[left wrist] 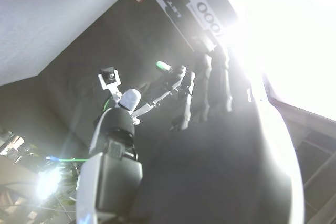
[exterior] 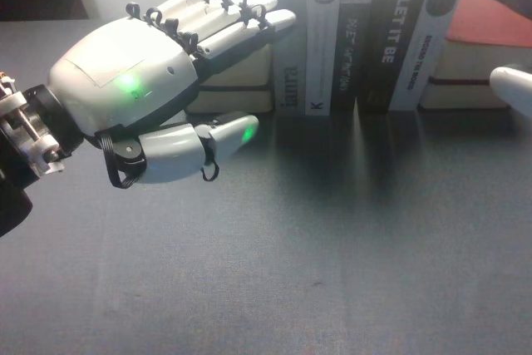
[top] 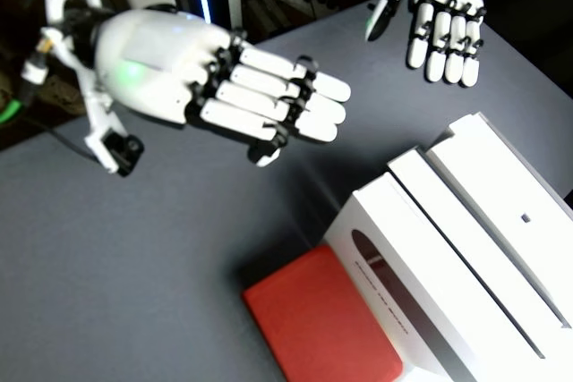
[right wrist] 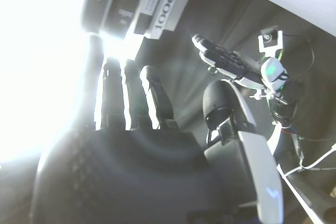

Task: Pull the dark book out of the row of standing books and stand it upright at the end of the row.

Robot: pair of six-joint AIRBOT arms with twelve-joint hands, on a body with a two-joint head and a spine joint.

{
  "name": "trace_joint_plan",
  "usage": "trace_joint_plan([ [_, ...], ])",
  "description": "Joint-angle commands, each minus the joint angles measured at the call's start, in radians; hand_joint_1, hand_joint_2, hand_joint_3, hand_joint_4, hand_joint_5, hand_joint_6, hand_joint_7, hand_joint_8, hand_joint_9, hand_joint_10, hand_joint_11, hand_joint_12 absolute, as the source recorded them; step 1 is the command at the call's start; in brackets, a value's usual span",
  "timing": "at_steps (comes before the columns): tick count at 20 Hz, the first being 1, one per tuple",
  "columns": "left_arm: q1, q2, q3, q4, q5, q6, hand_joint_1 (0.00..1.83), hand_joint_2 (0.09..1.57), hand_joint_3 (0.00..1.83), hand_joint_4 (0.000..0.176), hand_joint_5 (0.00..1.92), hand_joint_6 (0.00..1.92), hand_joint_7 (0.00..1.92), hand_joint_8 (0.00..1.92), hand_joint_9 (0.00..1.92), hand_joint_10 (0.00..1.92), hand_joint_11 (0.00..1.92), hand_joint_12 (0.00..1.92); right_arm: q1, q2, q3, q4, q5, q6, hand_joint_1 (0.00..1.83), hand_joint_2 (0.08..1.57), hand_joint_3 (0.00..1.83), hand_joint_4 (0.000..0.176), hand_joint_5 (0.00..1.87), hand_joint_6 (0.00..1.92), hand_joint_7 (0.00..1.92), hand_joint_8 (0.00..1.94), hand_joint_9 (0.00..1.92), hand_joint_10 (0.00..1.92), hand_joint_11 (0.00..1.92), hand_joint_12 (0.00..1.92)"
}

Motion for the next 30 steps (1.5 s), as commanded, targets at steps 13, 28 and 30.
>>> trace_joint_plan([
  [13, 0.019, 0.014, -0.029, -0.012, -0.123, 0.0, 0.43, 1.41, 0.0, 0.0, 0.17, 0.03, 0.03, 0.01, 0.02, 0.01, 0.02, 0.01, 0.061, -0.031, 0.048, 0.047, 0.13, 0.002, 0.3, 1.44, 0.0, 0.0, 0.05, 0.13, 0.0, 0.0, 0.0, 0.0, 0.0, 0.0],
  [28, 0.061, 0.031, -0.04, -0.031, -0.147, 0.0, 0.27, 1.43, 0.0, 0.012, 0.11, 0.0, 0.0, 0.0, 0.0, 0.0, 0.0, 0.0, 0.329, -0.196, 0.21, 0.117, -0.125, -0.142, 0.03, 1.38, 0.0, 0.0, 0.15, 0.25, 0.0, 0.0, 0.0, 0.0, 0.0, 0.0],
  [30, 0.068, 0.029, -0.04, -0.036, -0.149, 0.0, 0.25, 1.43, 0.0, 0.007, 0.12, 0.01, 0.0, 0.0, 0.0, 0.0, 0.0, 0.0, 0.352, -0.212, 0.232, 0.126, -0.163, -0.157, 0.0, 1.37, 0.0, 0.0, 0.15, 0.24, 0.0, 0.0, 0.0, 0.0, 0.0, 0.0],
])
